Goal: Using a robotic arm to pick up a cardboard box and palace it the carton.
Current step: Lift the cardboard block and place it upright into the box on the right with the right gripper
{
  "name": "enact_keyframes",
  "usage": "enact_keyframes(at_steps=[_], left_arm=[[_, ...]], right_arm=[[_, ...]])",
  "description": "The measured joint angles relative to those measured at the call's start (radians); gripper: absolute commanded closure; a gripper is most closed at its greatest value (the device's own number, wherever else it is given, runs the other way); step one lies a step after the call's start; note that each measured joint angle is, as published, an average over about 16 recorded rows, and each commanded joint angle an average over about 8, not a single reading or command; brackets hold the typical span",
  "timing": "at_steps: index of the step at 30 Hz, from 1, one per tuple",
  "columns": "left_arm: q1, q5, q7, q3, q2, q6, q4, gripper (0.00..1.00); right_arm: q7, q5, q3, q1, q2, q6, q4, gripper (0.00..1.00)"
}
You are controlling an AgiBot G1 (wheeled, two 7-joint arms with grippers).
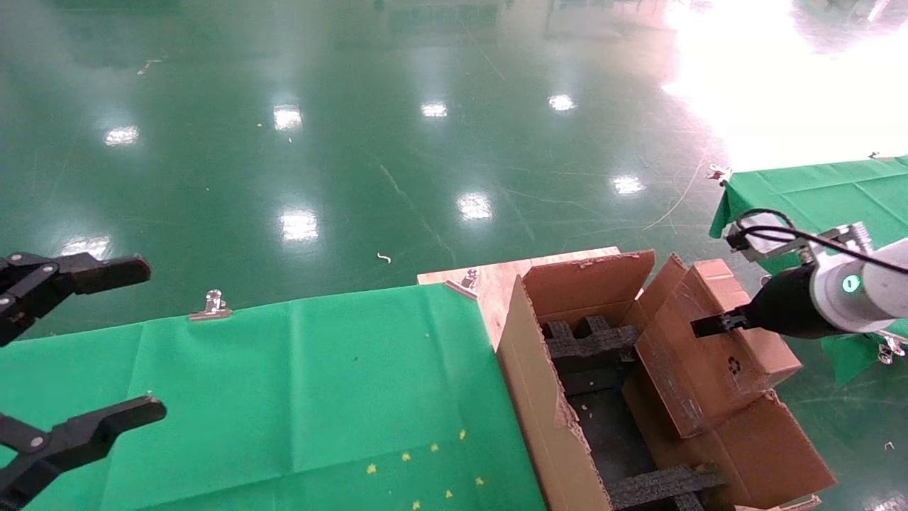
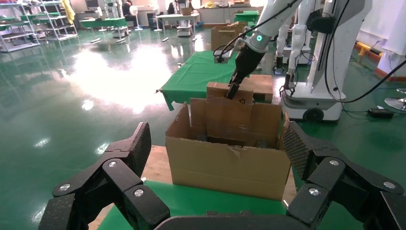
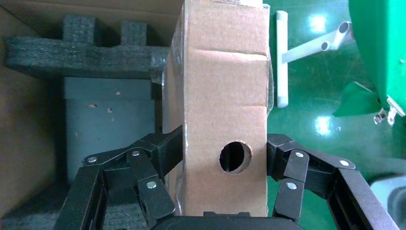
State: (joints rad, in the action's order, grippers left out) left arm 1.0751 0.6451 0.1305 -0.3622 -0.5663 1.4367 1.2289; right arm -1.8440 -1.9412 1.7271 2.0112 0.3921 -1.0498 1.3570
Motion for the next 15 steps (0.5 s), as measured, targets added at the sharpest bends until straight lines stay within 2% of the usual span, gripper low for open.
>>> enact_keyframes(at_steps=[6, 15], left_arm=[[0.0, 0.0, 0.0, 0.0, 0.0, 0.0, 0.0, 0.0], [0.0, 0.0, 0.0, 0.0, 0.0, 0.0, 0.0, 0.0]], right_arm=[[-0.078, -0.043, 0.015, -0.027, 0.023, -0.003, 0.005, 1.0], [-0.14, -0.075, 0.034, -0.06, 0.051, -0.013, 0.006, 1.0]])
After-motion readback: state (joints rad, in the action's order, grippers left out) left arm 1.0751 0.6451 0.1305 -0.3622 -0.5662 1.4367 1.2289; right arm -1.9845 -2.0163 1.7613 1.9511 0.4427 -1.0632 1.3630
